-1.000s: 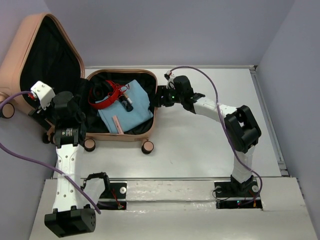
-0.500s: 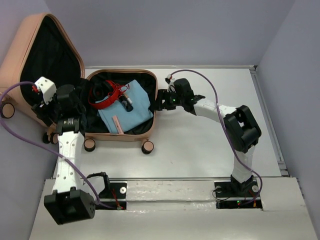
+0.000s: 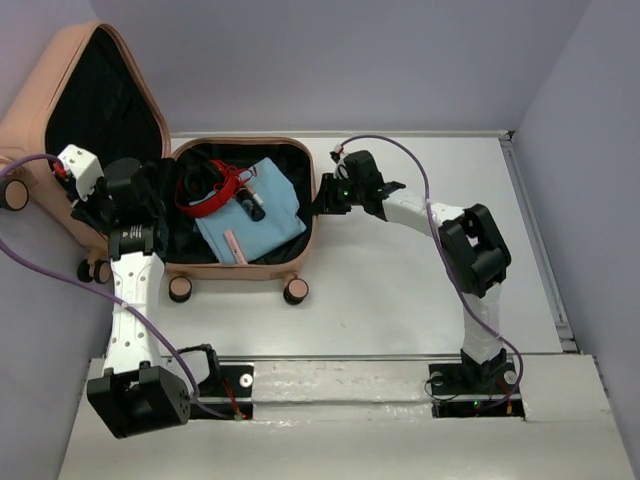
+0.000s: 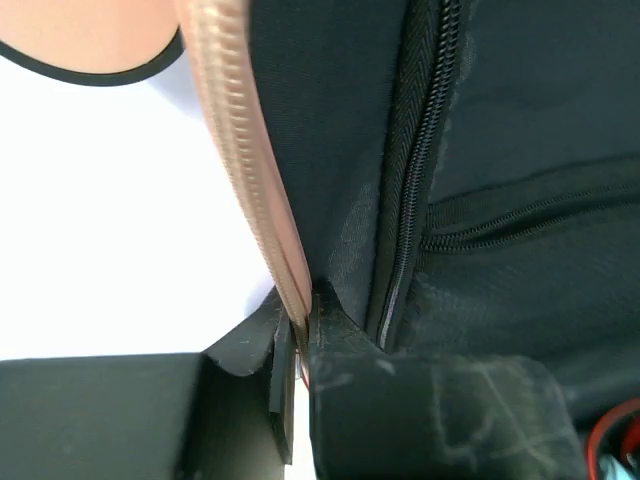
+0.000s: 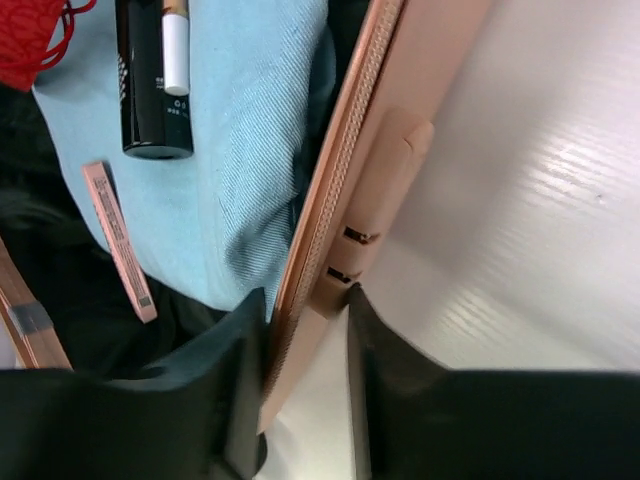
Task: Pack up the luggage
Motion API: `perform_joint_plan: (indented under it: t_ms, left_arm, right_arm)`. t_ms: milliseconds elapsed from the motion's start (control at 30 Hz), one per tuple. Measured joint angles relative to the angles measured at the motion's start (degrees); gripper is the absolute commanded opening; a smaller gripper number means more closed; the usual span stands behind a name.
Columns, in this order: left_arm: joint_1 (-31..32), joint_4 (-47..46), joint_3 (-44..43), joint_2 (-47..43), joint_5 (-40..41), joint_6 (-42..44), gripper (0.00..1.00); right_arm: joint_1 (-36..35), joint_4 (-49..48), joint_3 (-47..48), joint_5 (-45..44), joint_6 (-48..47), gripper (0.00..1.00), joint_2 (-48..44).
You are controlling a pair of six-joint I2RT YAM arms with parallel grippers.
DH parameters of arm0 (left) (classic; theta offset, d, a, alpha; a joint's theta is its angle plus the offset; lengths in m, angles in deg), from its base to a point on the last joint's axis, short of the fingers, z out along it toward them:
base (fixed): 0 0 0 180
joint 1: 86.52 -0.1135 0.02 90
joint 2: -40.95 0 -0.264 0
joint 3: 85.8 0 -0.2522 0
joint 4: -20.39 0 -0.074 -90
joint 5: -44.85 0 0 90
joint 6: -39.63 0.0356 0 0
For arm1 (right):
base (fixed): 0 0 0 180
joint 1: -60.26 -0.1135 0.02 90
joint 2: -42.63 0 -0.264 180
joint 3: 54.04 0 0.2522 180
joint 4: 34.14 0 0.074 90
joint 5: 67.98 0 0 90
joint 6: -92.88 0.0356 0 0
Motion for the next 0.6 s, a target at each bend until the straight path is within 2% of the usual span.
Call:
perform_joint_plan:
  t_ms: [100, 367, 600]
  left_arm:
    - [2.5, -1.0, 1.3, -1.7, 0.5, 0.9, 0.06]
    - [23.8, -4.9, 10.9, -13.5, 7.2, 6.8, 0.06]
    - [41.2, 2.6, 14.6, -21.6, 7.0, 9.4, 0.06]
  right_arm:
    - [0.3, 1.1, 1.1, -2.7, 1.5, 0.07, 0.4]
    - [0.2, -0.2, 1.2, -4.1, 2.6, 0.07, 0.7]
    - [0.2, -1.3, 1.8, -4.5, 3.0, 0.07, 1.4]
